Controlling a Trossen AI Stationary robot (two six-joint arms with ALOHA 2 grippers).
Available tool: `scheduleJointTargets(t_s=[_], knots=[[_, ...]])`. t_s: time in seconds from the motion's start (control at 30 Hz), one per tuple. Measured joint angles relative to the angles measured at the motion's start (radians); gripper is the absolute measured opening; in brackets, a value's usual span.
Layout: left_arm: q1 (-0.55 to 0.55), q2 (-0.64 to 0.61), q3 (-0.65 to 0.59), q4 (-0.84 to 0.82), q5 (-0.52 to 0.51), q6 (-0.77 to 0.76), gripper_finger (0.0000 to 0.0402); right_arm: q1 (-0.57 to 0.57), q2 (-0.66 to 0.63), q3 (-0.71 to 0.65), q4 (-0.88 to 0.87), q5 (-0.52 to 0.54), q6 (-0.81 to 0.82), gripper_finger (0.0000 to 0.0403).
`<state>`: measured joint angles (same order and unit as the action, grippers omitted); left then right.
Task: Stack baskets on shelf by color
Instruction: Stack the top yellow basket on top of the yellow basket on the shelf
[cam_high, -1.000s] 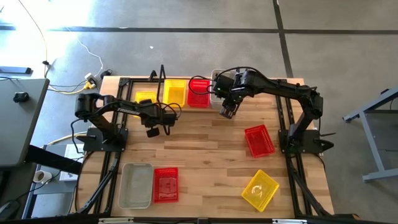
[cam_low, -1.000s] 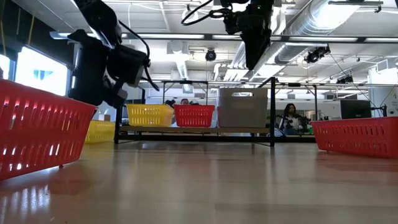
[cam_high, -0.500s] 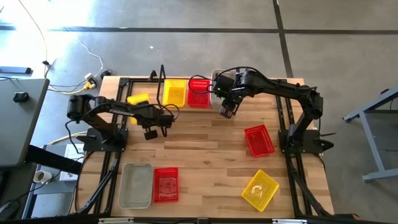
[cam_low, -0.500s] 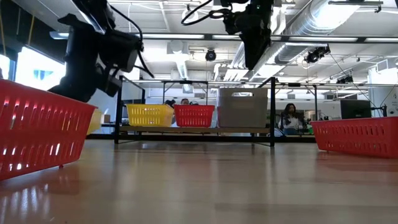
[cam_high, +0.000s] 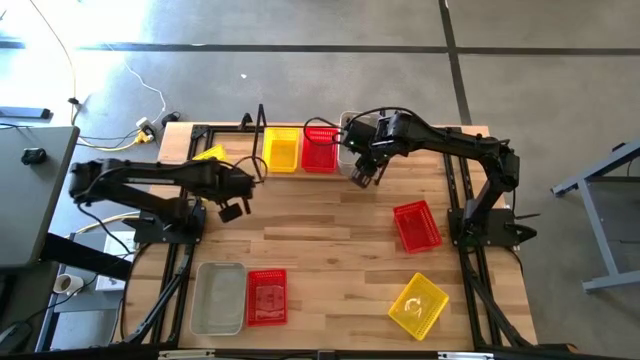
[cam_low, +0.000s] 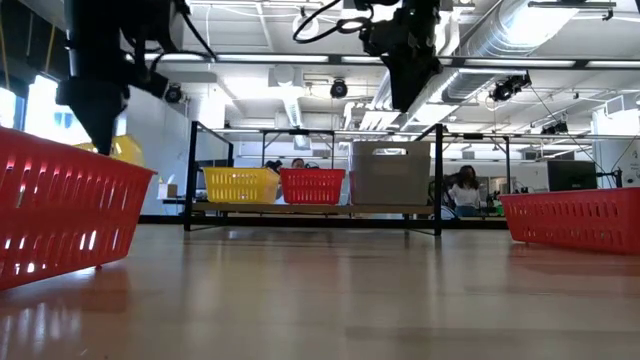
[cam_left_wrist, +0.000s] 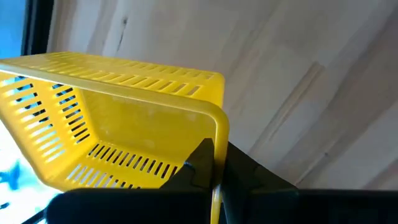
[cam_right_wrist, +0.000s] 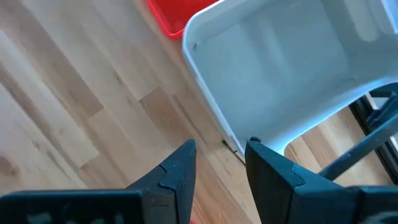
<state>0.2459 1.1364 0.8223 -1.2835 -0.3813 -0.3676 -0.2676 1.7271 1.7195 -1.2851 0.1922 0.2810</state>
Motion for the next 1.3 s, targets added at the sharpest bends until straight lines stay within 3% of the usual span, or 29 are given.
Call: scheduleJointTargets(t_s=[0.27,0.63,0.97,1.3], knots=[[0.0,-0.125,0.099,0.004,-0.068,0.038,0.0002,0.0,0.0,0.0,0.022,0.044,0.035,0.0124],[0.002,-0.108,0.361,0.046,-0.169,0.215,0.0001,0.0,0.0,0.0,0.055,0.112,0.057,0.0124],[0.044,0.04,0.554,0.192,-0.172,0.534,0.0001,0.0,0.0,0.0,0.058,0.217,0.112,0.0124],[0.09,0.27,0.645,0.189,-0.123,0.648,0.0001,-0.002,0.0,0.0,0.06,0.278,0.175,0.0124]])
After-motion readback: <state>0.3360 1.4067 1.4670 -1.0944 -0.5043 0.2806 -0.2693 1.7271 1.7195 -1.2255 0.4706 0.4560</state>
